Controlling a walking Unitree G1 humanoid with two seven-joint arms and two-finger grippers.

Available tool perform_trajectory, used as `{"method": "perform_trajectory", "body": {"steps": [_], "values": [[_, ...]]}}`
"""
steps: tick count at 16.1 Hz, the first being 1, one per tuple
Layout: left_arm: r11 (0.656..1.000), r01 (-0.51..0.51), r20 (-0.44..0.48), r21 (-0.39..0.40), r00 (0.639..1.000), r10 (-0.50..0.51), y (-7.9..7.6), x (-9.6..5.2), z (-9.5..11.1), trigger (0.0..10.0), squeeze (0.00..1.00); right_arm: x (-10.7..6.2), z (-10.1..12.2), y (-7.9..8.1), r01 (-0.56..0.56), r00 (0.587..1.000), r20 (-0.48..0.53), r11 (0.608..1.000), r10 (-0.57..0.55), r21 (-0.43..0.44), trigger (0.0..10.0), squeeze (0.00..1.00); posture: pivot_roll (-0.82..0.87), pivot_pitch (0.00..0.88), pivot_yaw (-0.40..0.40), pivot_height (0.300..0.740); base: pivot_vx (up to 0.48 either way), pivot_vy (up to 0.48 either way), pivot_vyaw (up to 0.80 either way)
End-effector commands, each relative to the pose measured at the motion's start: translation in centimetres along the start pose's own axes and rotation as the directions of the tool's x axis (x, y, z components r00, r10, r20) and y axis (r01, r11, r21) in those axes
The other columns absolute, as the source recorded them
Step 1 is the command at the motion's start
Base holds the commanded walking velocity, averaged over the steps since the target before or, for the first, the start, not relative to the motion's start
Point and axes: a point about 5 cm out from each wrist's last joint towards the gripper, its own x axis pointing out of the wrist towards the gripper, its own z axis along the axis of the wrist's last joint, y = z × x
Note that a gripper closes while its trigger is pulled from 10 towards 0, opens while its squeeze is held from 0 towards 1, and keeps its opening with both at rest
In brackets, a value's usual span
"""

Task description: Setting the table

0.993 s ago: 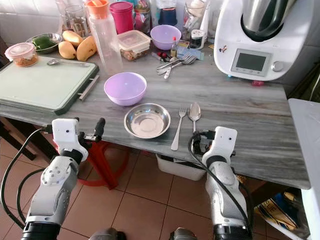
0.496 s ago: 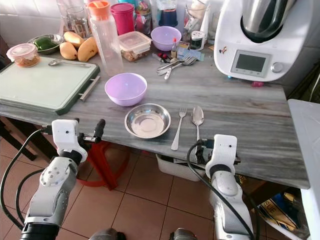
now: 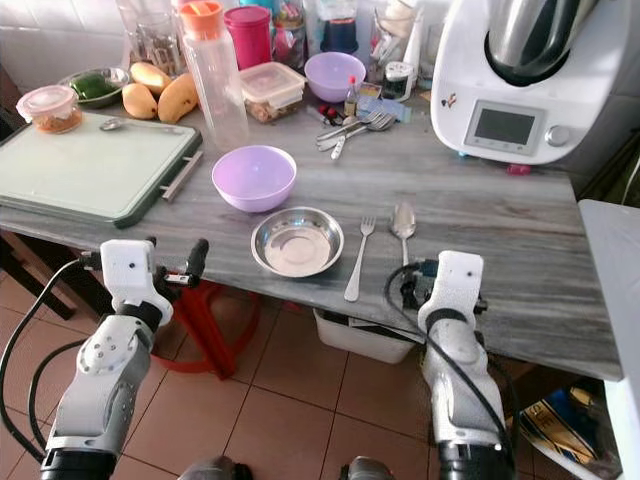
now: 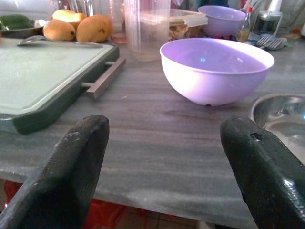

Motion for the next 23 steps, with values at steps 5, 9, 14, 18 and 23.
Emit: {"method": "perform_trajectory", "body": {"steps": [5, 9, 14, 18, 23], "values": [[1.0, -0.005, 0.001, 0.013, 1.0, 0.005, 0.3, 0.0, 0.3, 10.0, 0.0, 0.7, -0.5, 1.6, -0.074, 0.996, -0.042, 0.995, 0.076, 0.067, 10.0, 0.0, -0.02, 0.0, 0.029, 0.74, 0.0, 0.0, 0.0], [1.0, -0.006, 0.001, 0.012, 1.0, 0.006, 0.3, 0.0, 0.3, 10.0, 0.0, 0.5, -0.3, 2.7, -0.103, 0.994, -0.034, 0.991, 0.106, 0.083, 10.0, 0.0, -0.02, 0.0, 0.028, 0.74, 0.0, 0.0, 0.0], [1.0, 0.001, 0.003, 0.011, 1.0, -0.001, 0.2, 0.1, 0.3, 10.0, 0.0, 0.5, -0.4, 2.6, -0.11, 0.993, -0.038, 0.99, 0.114, 0.092, 10.0, 0.0, -0.02, 0.0, 0.032, 0.74, 0.0, 0.0, 0.0], [1.0, 0.003, 0.005, 0.011, 1.0, -0.003, 0.1, 0.1, 0.4, 10.0, 0.0, 0.4, 0.5, 2.6, -0.129, 0.992, 0.021, 0.989, 0.127, 0.076, 10.0, 0.0, -0.03, 0.0, 0.033, 0.74, 0.0, 0.0, 0.0], [1.0, 0.004, 0.007, 0.01, 1.0, -0.004, 0.1, 0.2, 0.4, 10.0, 0.0, 0.6, 2.4, 2.9, -0.173, 0.976, 0.146, 0.981, 0.159, 0.087, 10.0, 0.0, -0.02, 0.0, 0.033, 0.74, 0.0, 0.0, 0.0]]}}
